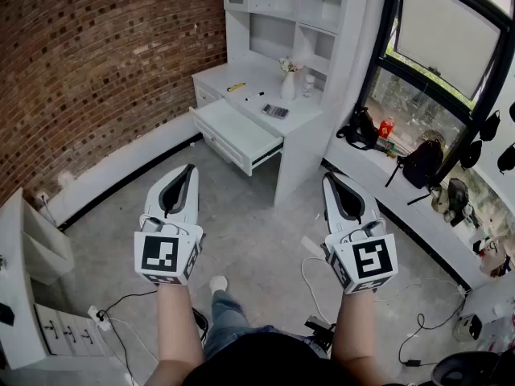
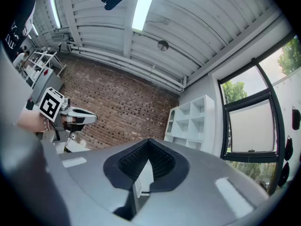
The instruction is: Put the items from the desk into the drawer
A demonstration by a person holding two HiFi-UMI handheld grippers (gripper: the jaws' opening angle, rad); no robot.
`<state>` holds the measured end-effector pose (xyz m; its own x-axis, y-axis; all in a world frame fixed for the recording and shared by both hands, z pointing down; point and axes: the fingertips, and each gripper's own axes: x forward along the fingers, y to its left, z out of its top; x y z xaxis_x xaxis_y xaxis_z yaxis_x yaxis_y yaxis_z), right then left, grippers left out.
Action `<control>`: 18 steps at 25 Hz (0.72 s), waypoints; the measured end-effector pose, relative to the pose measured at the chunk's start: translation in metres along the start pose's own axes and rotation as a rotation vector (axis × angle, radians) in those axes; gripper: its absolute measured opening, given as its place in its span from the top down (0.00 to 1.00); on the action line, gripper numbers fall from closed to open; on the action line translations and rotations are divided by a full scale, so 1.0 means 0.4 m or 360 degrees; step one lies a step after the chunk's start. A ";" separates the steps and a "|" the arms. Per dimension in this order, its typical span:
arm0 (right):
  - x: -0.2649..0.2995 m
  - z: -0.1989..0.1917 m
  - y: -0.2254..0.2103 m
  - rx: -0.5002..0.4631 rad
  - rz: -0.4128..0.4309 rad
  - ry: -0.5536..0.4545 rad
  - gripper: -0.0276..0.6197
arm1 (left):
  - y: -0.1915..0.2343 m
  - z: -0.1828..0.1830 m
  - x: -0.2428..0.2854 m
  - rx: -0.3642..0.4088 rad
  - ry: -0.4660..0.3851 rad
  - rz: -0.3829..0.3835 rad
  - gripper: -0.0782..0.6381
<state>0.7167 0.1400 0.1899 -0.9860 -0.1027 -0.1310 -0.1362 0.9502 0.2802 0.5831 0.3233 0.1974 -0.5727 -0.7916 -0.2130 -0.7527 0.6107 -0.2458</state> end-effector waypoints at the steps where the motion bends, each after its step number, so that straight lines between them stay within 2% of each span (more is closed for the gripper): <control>1: -0.006 -0.004 0.004 0.0004 -0.0005 0.0011 0.95 | 0.001 0.000 -0.008 -0.0009 0.0001 0.0013 0.89; 10: -0.004 -0.036 0.017 0.0061 -0.0037 0.0065 0.95 | 0.029 -0.015 -0.028 -0.0095 -0.0009 0.0065 0.89; 11: 0.000 -0.039 0.017 0.0065 -0.0041 0.0065 0.95 | 0.030 -0.016 -0.027 -0.0112 -0.0021 0.0061 0.81; 13: 0.004 -0.043 0.012 0.0087 -0.0054 0.0057 0.95 | 0.035 -0.020 -0.021 -0.0147 -0.0030 0.0074 0.57; 16: 0.012 -0.053 0.006 0.0102 -0.0066 0.0052 0.94 | 0.050 -0.022 -0.008 -0.0214 -0.0067 0.0118 0.31; 17: 0.018 -0.057 0.005 0.0100 -0.0068 0.0056 0.94 | 0.057 -0.024 -0.002 -0.0236 -0.0078 0.0126 0.23; 18: 0.025 -0.062 0.006 0.0099 -0.0069 0.0062 0.94 | 0.063 -0.028 0.004 -0.0251 -0.0079 0.0129 0.21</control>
<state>0.7041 0.1338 0.2129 -0.9825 -0.1541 -0.1044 -0.1736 0.9610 0.2155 0.5596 0.3372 0.2014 -0.6196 -0.7357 -0.2735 -0.7486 0.6587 -0.0755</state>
